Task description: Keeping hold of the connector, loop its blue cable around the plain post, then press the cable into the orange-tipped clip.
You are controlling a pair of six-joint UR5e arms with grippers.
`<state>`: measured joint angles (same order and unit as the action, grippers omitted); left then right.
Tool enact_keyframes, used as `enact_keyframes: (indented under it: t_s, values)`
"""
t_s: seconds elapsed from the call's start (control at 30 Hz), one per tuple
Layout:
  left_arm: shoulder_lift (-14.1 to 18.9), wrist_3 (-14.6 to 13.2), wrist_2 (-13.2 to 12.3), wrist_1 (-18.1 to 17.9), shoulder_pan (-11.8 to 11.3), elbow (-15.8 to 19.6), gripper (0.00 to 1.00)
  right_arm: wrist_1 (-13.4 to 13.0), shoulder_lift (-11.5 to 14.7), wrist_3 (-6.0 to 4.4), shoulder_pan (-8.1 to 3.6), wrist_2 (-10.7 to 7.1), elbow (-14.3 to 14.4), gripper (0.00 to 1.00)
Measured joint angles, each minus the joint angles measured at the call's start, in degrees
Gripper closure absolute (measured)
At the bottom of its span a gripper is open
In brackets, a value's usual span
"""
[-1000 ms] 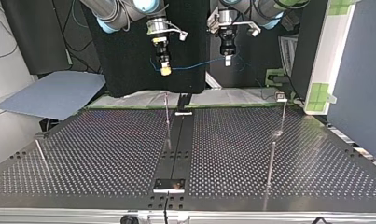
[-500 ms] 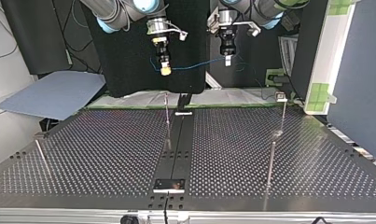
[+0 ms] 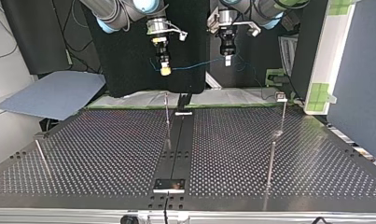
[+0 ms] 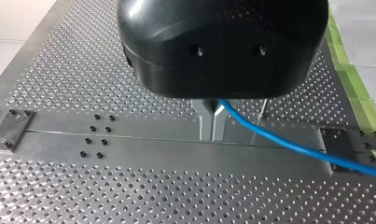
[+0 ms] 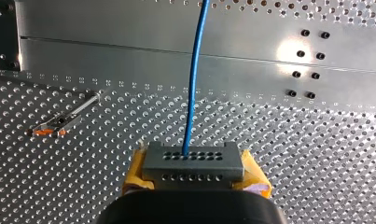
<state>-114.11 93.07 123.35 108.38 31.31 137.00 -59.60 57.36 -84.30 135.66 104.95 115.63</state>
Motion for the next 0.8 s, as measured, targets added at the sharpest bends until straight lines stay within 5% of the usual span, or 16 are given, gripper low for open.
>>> enact_keyframes:
  t_s: [0.47, 0.8]
  values:
    - [0.52, -0.52, -0.52, 0.5, -0.5, 0.39, 1.0, 0.18, -0.2, -0.2, -0.21, -0.12, 0.21, 1.0]
    - [2.51, -1.99, -5.12, 5.45, -1.73, 0.86, 1.0, 5.56, -5.01, -1.38, -1.9, -0.35, 1.21, 1.0]
